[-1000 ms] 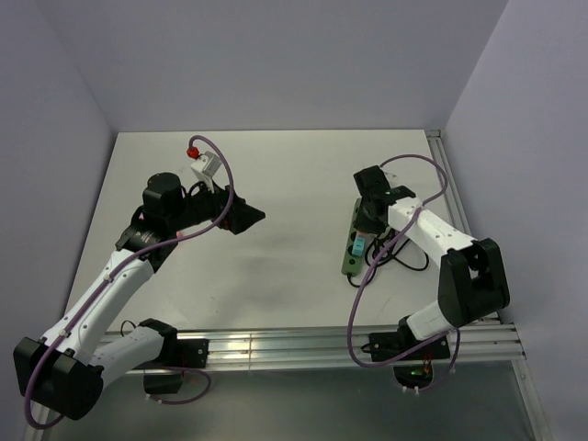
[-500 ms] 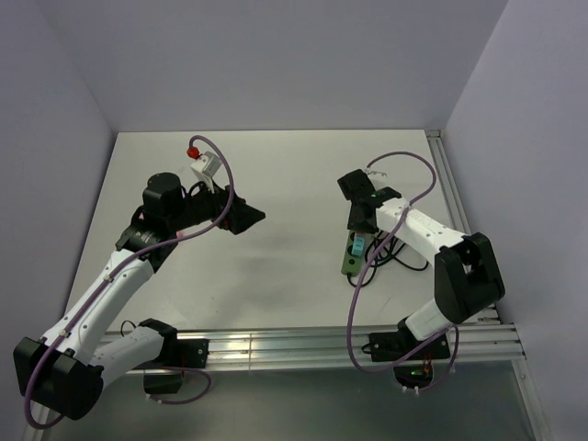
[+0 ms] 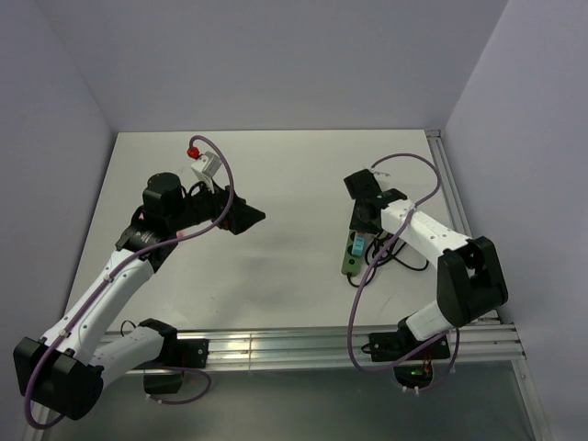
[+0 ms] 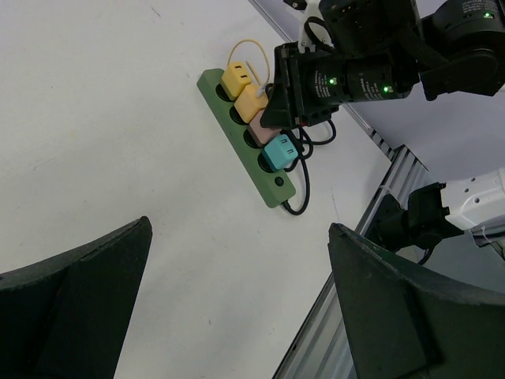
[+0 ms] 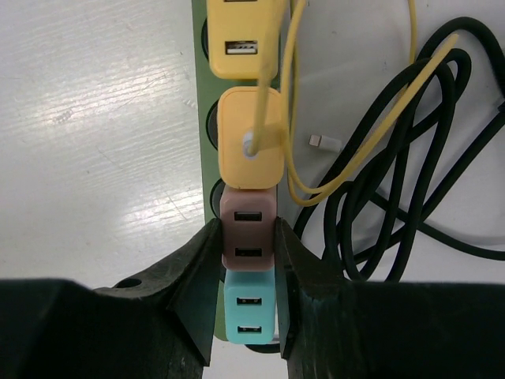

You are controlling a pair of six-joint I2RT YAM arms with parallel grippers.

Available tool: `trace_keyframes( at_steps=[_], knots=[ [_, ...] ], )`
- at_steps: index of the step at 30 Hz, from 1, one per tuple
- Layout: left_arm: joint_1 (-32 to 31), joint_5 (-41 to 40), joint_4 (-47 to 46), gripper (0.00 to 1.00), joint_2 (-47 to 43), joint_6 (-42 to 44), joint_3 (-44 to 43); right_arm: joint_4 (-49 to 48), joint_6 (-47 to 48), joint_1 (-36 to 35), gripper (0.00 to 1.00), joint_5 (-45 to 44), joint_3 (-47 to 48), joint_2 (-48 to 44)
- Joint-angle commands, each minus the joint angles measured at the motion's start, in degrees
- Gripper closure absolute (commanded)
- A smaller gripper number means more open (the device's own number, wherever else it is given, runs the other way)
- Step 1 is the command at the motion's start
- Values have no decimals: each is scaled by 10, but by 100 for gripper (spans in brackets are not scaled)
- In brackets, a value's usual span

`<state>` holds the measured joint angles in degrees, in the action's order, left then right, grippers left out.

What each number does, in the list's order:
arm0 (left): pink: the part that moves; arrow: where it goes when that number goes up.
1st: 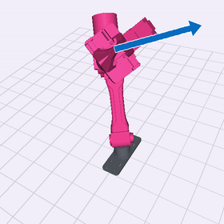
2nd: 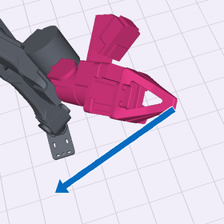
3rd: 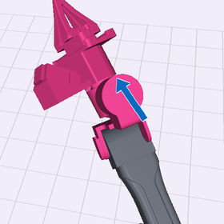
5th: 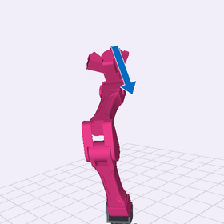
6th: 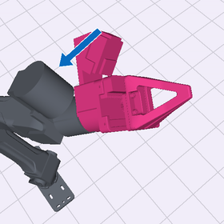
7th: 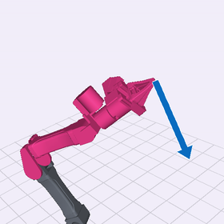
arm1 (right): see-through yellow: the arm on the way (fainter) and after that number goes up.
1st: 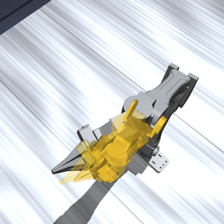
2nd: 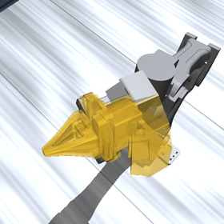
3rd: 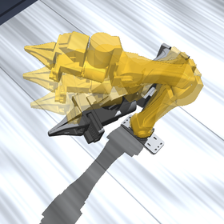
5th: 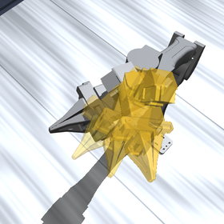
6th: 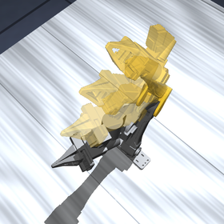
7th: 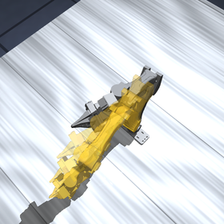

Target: Insert the plug

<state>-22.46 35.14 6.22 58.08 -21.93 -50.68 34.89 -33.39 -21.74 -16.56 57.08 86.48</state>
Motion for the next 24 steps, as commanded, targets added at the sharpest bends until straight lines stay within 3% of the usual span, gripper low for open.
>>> trace_keyframes(
  at_steps=[1, 17, 21, 24],
  knots=[
    [0, 11, -31, 1, -4, 6, 1, 11, -15, -22, 100, -25, -27, 89],
    [0, 10, -30, 1, -3, 7, 1, -18, -1, 1, 100, 0, -51, 48],
    [0, 12, -29, 1, 0, 8, 1, -35, 5, 0, 100, -7, -48, -7],
    [0, 12, -30, 1, 2, 7, 1, -39, 5, 0, 84, -15, -45, -52]
  ],
)
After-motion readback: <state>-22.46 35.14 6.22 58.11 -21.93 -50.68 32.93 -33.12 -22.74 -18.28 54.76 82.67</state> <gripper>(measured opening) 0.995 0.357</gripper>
